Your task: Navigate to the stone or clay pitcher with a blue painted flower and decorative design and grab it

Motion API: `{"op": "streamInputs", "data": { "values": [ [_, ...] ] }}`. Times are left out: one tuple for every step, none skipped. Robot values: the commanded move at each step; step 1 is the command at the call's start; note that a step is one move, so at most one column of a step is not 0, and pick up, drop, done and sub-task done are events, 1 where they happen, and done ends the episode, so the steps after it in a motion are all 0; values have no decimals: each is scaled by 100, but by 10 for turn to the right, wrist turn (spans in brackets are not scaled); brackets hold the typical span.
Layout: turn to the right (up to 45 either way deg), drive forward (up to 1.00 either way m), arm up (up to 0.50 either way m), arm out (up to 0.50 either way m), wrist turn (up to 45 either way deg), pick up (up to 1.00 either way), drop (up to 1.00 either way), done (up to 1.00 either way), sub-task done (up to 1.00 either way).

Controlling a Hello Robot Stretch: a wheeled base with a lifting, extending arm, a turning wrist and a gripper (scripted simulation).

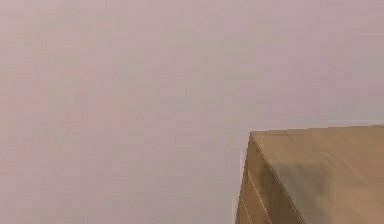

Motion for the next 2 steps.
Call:
{"op": "streamInputs", "data": {
  "values": [
    [0,5,0,0,0,0,0,0,0],
    [150,0,0,0,0,0,0,0,0]
  ]
}}
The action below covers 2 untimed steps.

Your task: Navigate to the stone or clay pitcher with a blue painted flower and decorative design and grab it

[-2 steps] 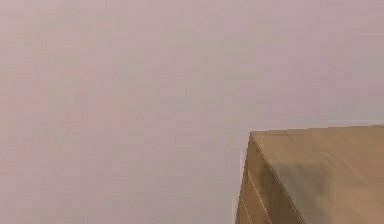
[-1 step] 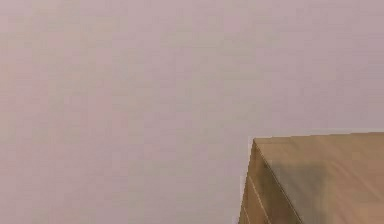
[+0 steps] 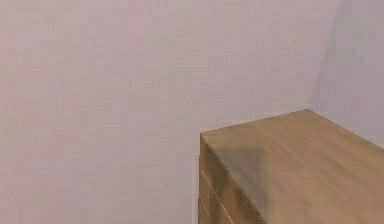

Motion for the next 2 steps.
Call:
{"op": "streamInputs", "data": {
  "values": [
    [0,0,50,0,0,0,0,0,0],
    [0,0,38,0,0,0,0,0,0]
  ]
}}
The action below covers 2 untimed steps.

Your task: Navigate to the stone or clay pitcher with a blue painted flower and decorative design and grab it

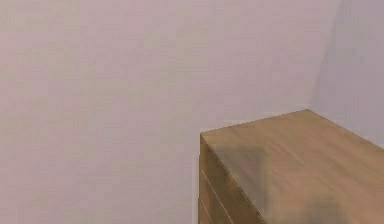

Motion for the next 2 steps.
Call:
{"op": "streamInputs", "data": {
  "values": [
    [0,0,0,24,0,0,0,0,0],
    [0,0,0,0,450,0,0,0,0]
  ]
}}
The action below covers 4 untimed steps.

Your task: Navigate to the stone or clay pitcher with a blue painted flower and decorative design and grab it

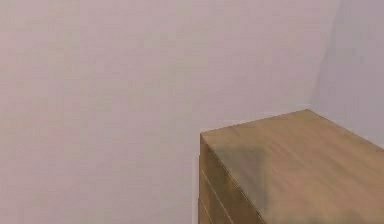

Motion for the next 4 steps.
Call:
{"op": "streamInputs", "data": {
  "values": [
    [0,0,0,0,450,0,0,0,0],
    [0,0,0,0,450,0,0,0,0],
    [0,0,0,0,450,0,0,0,0],
    [0,0,0,0,30,0,0,0,0]
  ]
}}
